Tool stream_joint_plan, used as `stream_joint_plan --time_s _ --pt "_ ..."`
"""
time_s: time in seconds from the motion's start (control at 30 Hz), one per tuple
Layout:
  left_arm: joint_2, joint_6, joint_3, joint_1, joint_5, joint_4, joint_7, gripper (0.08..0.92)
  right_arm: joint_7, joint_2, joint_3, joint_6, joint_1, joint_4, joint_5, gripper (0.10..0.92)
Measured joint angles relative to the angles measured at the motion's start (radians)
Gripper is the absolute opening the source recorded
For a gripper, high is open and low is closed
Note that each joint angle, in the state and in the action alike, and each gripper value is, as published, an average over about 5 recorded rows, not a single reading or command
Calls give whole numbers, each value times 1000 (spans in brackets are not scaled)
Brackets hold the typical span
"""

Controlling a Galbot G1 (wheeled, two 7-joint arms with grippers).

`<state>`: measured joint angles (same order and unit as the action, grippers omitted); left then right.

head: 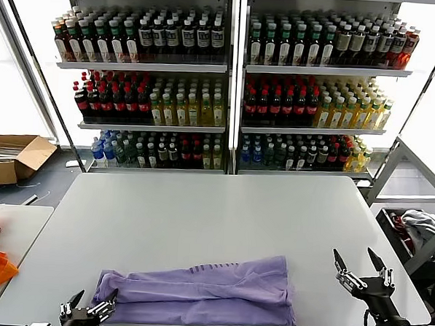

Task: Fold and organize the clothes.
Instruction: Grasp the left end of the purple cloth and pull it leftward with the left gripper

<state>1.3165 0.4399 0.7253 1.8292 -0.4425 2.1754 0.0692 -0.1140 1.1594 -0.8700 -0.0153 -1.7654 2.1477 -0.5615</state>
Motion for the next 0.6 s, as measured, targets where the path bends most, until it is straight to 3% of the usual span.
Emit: stream_joint_plan --time_s 0.6 --pt "51 -9 -56 -6 -5 -3 -1 290 10 9 -19 4 0 -10 -64 823"
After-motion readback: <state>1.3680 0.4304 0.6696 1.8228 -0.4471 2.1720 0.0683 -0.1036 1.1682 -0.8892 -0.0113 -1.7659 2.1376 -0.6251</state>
